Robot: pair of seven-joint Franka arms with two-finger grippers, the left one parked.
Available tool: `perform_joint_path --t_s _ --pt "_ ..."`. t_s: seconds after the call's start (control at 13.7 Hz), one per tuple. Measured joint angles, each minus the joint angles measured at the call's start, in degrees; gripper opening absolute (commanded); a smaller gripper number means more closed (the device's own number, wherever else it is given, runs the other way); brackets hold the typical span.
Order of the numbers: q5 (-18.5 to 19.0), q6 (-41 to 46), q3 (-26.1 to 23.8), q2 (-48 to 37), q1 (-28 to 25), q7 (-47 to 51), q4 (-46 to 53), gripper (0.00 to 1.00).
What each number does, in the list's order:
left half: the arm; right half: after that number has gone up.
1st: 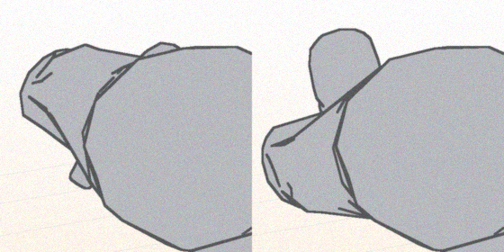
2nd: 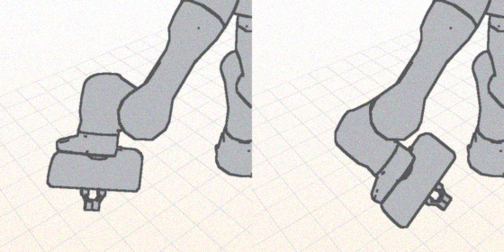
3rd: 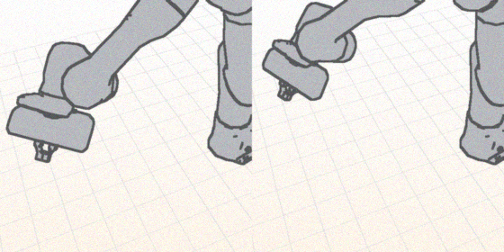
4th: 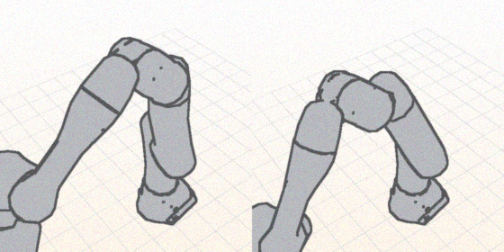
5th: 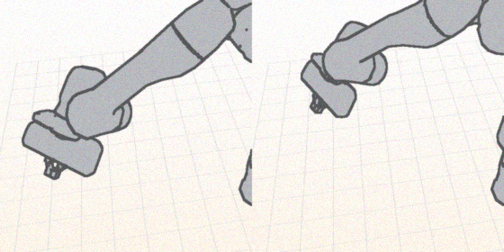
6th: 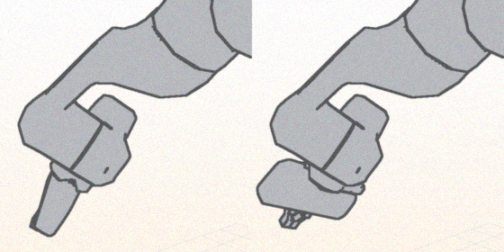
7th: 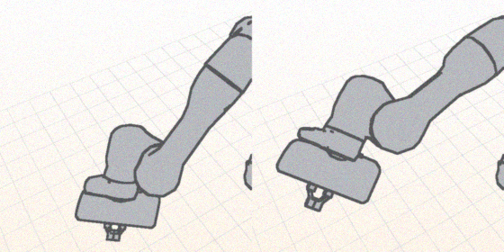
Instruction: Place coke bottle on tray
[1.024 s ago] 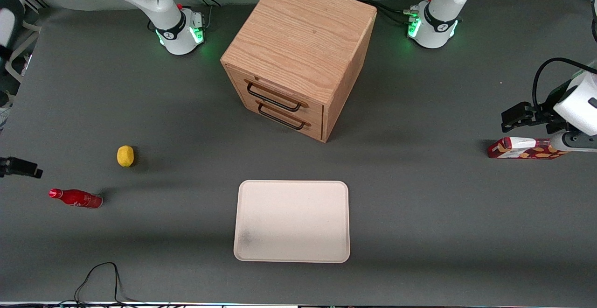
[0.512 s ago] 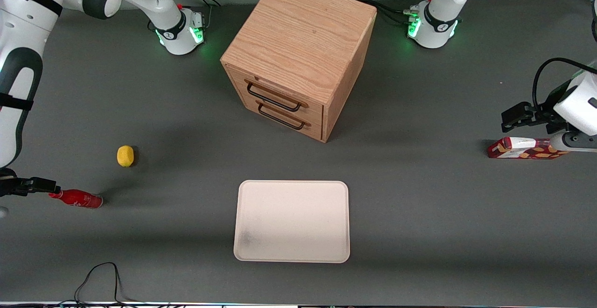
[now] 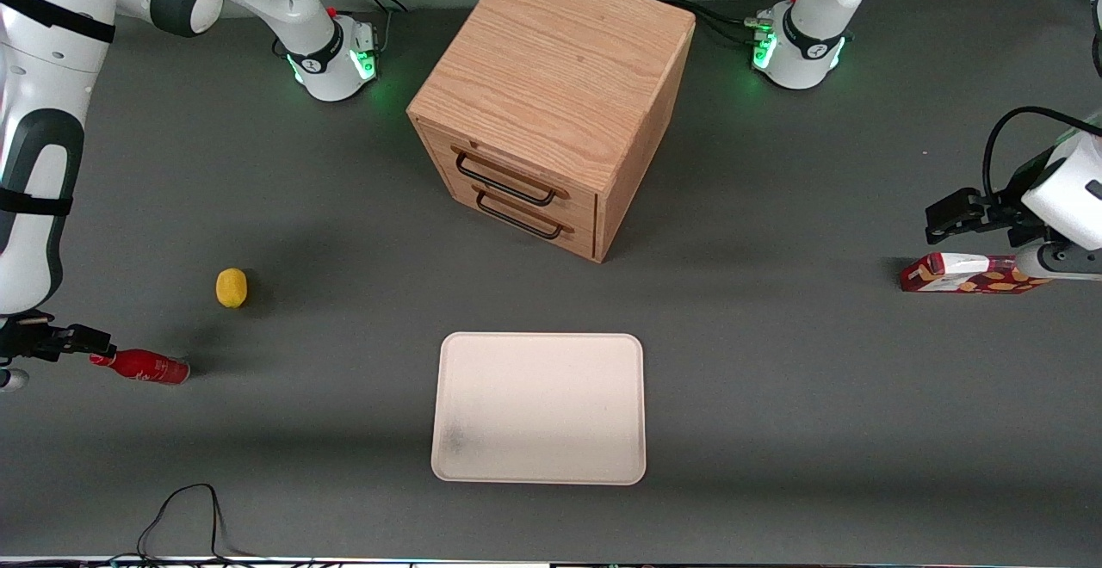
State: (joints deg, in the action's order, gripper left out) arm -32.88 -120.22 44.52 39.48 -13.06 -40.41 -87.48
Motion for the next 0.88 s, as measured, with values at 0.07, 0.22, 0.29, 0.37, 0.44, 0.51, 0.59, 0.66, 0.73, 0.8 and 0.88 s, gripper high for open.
perform_joint_path --t_s 0.07,0.22,0.29,0.37,0.44,0.51,0.59,0.66,0.73,0.8,0.88 --pt "-0.57 0.0 -0.02 0.0 -0.08 0.0 -0.01 1.0" --pt "-1.54 0.0 -0.17 0.01 -0.11 0.0 -0.12 1.0" --pt "-2.16 0.0 -0.31 0.05 -0.12 -0.05 -0.23 1.0" --pt "-2.76 0.0 -0.44 0.19 -0.12 -0.18 -0.31 1.0" --pt "-3.64 0.0 -0.54 0.46 -0.12 -0.57 -0.36 0.99" --pt "-4.66 -0.01 -0.61 0.86 -0.12 -1.08 -0.38 0.96" --pt "-5.3 -0.04 -0.62 1.32 -0.12 -1.49 -0.39 0.92" --pt "-5.43 -0.07 -0.62 1.66 -0.12 -1.8 -0.4 0.86" --pt "-5.46 -0.1 -0.62 1.82 -0.12 -2.14 -0.4 0.78" --pt "-5.46 -0.11 -0.62 1.86 -0.12 -2.48 -0.4 0.69" --pt "-5.47 -0.11 -0.62 1.9 -0.12 -2.82 -0.41 0.6"
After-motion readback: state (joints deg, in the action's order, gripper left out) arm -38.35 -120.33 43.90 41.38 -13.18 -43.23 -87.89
